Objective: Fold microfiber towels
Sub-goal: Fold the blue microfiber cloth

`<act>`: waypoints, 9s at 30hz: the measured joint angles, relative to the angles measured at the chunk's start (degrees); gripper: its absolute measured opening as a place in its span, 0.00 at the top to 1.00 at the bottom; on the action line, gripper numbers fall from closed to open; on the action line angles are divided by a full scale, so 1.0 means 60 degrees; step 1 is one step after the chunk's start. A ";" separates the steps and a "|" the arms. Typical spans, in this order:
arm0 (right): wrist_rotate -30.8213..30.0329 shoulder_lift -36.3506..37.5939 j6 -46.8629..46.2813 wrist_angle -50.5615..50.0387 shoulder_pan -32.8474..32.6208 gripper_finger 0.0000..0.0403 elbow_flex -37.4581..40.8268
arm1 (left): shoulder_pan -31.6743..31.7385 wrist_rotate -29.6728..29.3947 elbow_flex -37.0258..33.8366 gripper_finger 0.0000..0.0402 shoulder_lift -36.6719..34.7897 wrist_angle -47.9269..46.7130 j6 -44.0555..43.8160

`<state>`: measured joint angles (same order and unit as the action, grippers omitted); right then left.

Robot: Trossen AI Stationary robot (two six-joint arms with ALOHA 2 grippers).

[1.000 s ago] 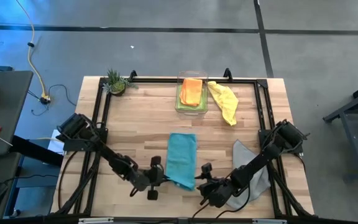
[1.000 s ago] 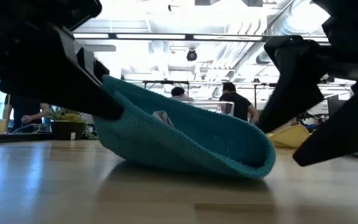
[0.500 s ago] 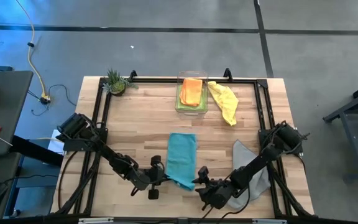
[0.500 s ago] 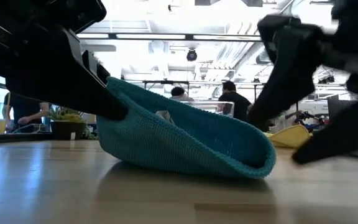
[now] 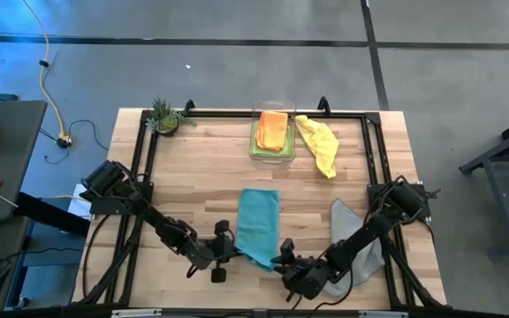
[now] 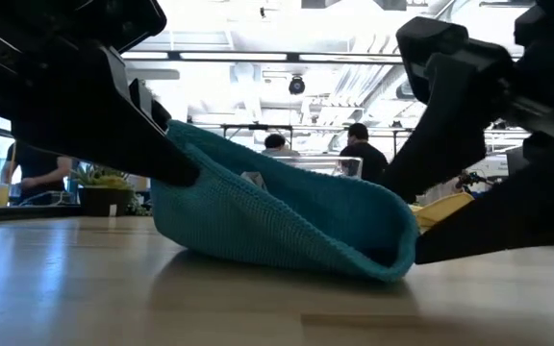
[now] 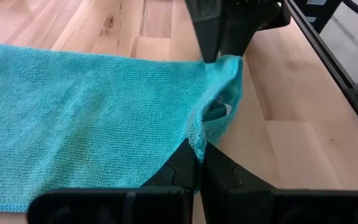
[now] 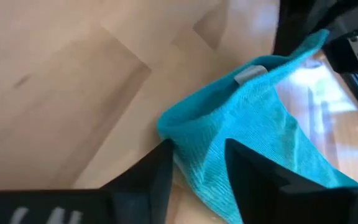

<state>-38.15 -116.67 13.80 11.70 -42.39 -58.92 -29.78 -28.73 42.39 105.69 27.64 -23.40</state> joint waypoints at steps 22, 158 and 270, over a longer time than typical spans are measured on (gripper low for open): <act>-0.0203 -0.0036 -0.1711 -0.0466 -0.0191 0.72 0.0018 | 0.0026 0.0106 0.0000 1.00 0.0000 -0.0031 -0.0333; -0.1535 0.1212 -0.5240 -0.4574 0.0149 1.00 -0.1413 | 0.0174 -0.1214 -0.0006 1.00 -0.1861 -0.2359 -0.2582; 0.6280 0.3188 -0.4007 -0.2214 0.6713 0.79 0.1093 | 0.6040 0.5034 -0.1290 0.83 -0.2790 -0.2429 0.3347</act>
<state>-0.47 -97.54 -10.24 -1.58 -2.11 -52.36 6.46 1.47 34.65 88.95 13.06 -3.32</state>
